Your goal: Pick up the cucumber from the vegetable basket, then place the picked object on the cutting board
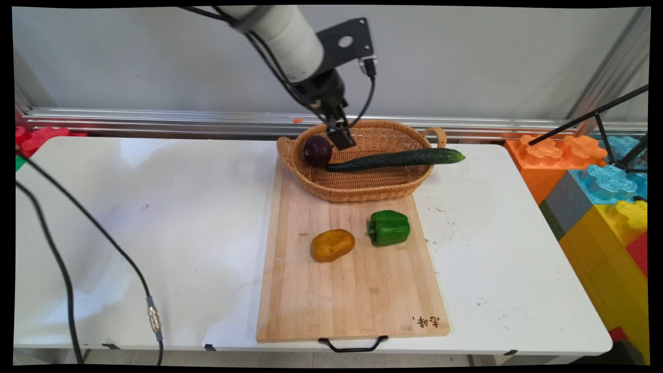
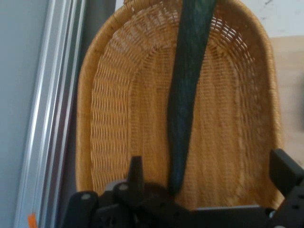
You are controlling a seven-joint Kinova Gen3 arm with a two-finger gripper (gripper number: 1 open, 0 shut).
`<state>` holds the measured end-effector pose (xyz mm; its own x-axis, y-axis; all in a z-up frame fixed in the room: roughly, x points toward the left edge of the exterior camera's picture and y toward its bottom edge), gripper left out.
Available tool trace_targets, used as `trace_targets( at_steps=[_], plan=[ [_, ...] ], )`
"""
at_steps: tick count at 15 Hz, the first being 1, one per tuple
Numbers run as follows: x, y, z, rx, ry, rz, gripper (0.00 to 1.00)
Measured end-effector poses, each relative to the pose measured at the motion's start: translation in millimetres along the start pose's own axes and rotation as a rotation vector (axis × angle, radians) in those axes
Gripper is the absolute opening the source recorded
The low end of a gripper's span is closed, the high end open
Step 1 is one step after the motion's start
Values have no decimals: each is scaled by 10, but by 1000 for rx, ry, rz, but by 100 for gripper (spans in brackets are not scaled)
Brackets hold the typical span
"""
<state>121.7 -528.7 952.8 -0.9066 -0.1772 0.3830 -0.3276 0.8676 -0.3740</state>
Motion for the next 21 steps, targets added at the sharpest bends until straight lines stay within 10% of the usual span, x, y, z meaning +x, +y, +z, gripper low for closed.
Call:
trace_targets(
  at_steps=[15, 16, 21],
  plan=[
    [122, -202, 1744, -114, 121, 141, 100],
    [165, -190, 1809, -117, 137, 155, 0],
    [259, -187, 1830, -92, 170, 187, 0]
  ],
)
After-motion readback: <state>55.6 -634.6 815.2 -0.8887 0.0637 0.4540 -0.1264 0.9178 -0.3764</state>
